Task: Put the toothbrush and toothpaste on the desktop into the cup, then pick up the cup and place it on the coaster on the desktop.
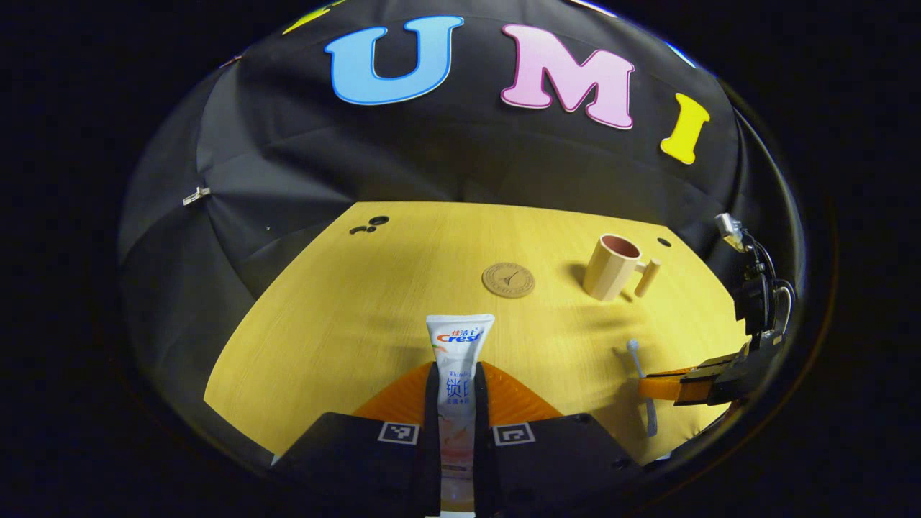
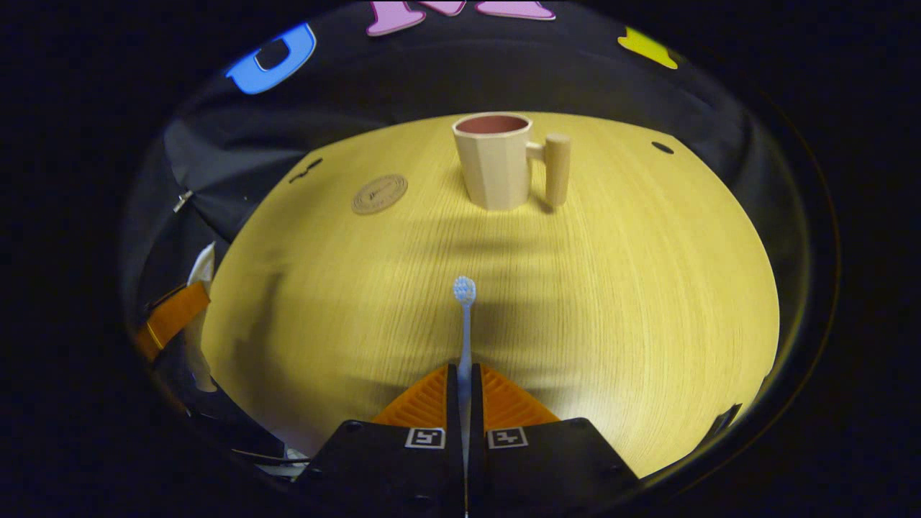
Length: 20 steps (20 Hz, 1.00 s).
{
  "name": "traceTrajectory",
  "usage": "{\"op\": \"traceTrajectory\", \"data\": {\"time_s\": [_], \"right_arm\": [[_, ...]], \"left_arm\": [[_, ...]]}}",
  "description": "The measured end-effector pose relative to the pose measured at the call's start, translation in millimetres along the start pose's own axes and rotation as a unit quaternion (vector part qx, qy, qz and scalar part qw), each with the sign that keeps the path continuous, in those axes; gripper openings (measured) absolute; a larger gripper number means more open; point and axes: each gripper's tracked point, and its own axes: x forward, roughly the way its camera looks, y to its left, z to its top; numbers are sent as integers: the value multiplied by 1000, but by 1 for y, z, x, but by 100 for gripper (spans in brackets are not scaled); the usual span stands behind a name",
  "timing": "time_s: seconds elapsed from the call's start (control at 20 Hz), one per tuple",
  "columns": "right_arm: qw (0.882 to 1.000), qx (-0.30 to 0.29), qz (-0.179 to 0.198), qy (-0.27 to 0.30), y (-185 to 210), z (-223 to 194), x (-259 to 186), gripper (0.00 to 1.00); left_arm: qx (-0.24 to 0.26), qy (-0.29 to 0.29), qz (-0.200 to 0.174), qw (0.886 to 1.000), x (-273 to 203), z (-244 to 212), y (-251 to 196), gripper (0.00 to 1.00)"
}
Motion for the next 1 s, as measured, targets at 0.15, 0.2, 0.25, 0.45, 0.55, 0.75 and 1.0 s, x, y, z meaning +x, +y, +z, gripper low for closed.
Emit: {"op": "traceTrajectory", "data": {"time_s": [0.15,0.2,0.25,0.45,0.55,0.75,1.0], "right_arm": [[997,31,30,-62,1,31,-23,6],[995,38,39,-82,0,41,-33,6],[993,41,45,-98,-2,50,-41,6],[986,36,53,-157,-14,71,-71,6],[983,37,53,-174,-23,75,-78,6],[977,43,49,-201,-43,78,-85,6],[969,73,46,-230,-73,86,-81,6]], "left_arm": [[-31,-44,-37,998,6,39,-30,23],[-46,-65,-56,995,8,60,-45,23],[-63,-88,-78,991,11,80,-60,23],[-117,-179,-156,964,26,162,-123,23],[-127,-215,-201,947,34,191,-155,23],[-125,-261,-225,930,71,223,-197,23],[-112,-305,-223,919,112,230,-225,23]]}}
